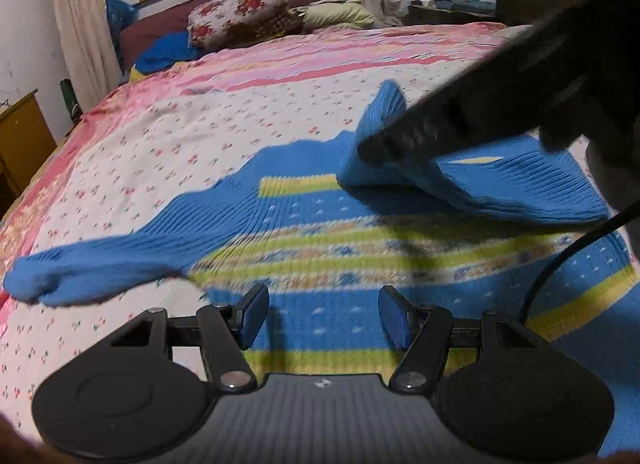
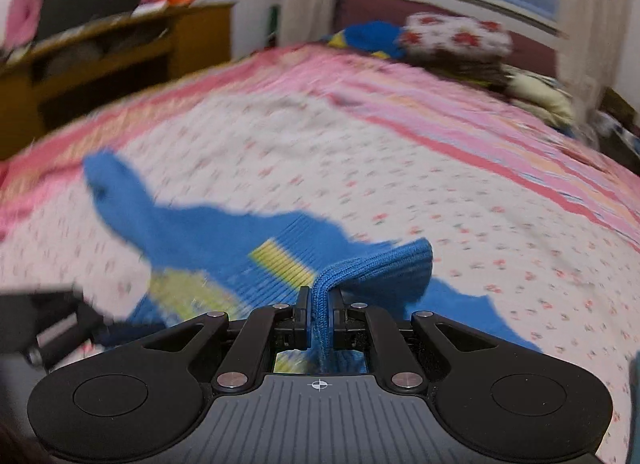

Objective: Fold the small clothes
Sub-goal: 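Carry the sleeve across the sweater body and lay it down, opening the right gripper, then move the left gripper toward the cuff of the other sleeve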

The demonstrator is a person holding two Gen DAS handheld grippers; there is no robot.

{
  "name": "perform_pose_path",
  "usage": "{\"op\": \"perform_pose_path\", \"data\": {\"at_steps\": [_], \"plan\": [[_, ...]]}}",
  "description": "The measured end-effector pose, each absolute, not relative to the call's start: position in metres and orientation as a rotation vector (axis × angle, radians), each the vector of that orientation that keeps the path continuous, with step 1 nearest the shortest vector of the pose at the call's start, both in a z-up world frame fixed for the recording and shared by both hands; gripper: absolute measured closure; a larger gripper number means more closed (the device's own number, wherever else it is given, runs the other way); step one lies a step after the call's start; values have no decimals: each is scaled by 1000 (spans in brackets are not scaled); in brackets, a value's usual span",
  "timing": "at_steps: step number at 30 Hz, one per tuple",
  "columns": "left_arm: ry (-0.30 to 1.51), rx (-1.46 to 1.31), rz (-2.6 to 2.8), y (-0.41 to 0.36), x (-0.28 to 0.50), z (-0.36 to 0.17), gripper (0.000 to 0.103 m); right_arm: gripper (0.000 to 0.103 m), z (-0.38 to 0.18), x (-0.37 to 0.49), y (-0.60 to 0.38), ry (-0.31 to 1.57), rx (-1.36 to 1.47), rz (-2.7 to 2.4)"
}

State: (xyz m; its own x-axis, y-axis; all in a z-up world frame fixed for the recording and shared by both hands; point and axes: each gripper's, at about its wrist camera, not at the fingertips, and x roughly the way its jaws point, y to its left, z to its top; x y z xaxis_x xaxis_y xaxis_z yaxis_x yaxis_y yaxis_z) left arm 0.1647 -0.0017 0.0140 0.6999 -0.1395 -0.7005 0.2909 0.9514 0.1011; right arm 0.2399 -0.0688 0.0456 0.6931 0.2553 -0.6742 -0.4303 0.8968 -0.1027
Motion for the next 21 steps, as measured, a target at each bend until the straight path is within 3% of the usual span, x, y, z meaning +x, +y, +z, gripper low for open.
{"op": "perform_pose_path", "data": {"at_steps": [11,14,21], "plan": [[757,196,-216,24,157,12,36,91,25,245,-48,756,-266,458],[753,190,-190,35,159,14,36,84,22,241,-42,771,-279,502],[736,158,-101,70,168,21,36,84,15,242,-41,815,-216,522]]}}
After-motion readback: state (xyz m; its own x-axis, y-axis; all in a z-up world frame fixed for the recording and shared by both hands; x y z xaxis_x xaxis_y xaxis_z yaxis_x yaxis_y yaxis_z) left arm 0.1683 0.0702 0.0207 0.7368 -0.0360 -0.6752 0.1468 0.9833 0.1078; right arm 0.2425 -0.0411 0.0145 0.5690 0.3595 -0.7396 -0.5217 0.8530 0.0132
